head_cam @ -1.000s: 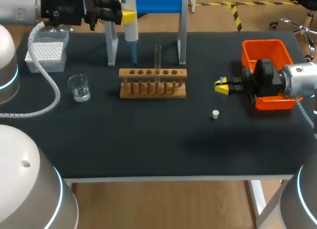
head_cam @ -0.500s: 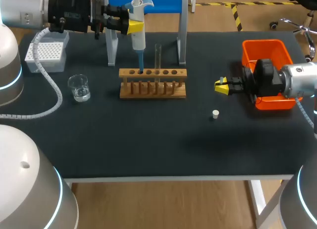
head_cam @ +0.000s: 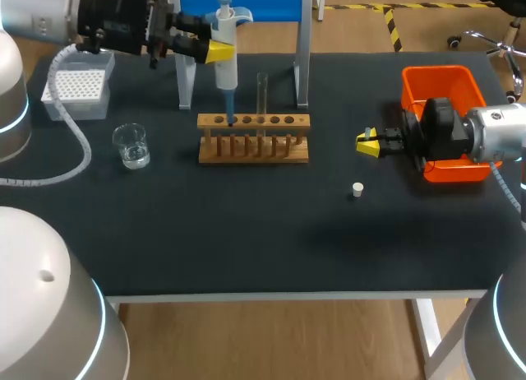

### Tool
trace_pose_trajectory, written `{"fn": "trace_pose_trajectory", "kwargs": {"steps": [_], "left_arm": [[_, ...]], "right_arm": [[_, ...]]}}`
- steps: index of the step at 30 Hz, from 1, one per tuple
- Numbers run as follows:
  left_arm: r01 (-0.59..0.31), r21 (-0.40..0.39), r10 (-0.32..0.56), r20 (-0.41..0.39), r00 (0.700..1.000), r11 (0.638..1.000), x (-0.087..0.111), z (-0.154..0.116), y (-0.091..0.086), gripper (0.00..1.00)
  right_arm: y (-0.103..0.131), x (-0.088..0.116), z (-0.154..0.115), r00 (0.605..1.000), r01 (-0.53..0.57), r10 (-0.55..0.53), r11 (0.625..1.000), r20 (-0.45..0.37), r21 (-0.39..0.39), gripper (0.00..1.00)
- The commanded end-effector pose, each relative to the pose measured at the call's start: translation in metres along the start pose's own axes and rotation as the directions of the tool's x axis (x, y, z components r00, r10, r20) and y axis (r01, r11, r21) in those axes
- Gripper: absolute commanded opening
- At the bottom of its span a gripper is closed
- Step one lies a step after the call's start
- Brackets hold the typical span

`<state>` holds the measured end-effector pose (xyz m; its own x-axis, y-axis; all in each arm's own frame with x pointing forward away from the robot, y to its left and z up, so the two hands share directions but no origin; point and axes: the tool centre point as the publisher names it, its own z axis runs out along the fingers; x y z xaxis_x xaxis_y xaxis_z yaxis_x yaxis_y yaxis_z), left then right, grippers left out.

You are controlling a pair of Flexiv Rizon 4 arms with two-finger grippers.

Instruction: Invert the test tube, pick up the pipette, mount the tip to pipette, aspirate from beaker and dispense into the tube, eject the tip, return the pipette, and cap with the stopper.

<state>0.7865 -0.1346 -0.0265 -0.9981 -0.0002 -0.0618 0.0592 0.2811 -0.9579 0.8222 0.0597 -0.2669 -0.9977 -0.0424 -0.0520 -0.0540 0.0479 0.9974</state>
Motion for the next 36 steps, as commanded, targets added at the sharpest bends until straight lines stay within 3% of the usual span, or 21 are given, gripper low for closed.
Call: {"fn": "trace_pose_trajectory", "kwargs": {"steps": [1,36], "left_arm": [[0.004,-0.004,-0.004,-0.005,1.0,1.0,-0.0003,-0.0025,-0.0008,0.0],[0.012,0.001,-0.012,-0.015,1.0,1.0,0.0024,-0.0014,-0.0036,0.0]], "right_arm": [[-0.0001,-0.0004,-0.0009,1.0,0.0,0.0,1.0,-0.003,0.001,0.0],[-0.0001,-0.0004,-0.0009,1.0,0.0,0.0,1.0,-0.003,0.001,0.0]]}}
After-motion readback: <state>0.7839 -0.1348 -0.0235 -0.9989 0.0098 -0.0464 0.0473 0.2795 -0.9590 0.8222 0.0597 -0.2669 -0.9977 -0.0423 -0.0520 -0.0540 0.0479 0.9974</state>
